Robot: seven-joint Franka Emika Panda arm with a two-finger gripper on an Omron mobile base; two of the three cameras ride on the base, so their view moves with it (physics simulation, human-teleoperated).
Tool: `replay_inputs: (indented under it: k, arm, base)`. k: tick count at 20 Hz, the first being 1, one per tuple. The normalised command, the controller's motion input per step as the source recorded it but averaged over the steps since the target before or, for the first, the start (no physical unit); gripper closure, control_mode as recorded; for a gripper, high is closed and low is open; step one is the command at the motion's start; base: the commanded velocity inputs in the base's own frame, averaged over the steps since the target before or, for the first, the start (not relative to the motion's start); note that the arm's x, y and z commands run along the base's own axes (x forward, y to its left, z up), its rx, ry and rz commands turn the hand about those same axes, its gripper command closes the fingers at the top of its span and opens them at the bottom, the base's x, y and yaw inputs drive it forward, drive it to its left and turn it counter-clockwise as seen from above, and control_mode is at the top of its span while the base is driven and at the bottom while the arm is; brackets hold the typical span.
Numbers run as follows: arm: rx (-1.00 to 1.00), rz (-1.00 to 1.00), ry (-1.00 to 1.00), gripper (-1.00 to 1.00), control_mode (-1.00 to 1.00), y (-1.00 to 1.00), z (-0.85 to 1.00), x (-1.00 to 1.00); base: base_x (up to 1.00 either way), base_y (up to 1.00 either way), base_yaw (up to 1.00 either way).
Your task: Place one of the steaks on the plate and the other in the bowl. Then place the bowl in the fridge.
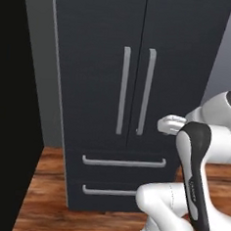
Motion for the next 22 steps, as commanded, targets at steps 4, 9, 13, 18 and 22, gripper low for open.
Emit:
replay_inputs:
  k: [4, 9, 13, 18, 22]
  arm:
    - [0.00, 0.00, 0.00, -1.00, 1.00, 0.00, 0.00, 0.00]
    - [0.00, 0.00, 0.00, -1.00, 1.00, 0.00, 0.00, 0.00]
    - [0.00, 0.00, 0.00, -1.00, 1.00, 0.00, 0.00, 0.00]
    - [0.00, 0.00, 0.00, -1.00, 1.00, 0.00, 0.00, 0.00]
    - [0.00, 0.00, 0.00, -1.00, 1.00, 0.00, 0.00, 0.00]
  base:
    - [-0.03, 0.26, -0.25]
    - [-0.03, 0.44, -0.18]
    - [-0.27, 0.38, 0.00]
    - [-0.05, 0.05, 0.00]
    - [-0.24, 0.02, 0.00]
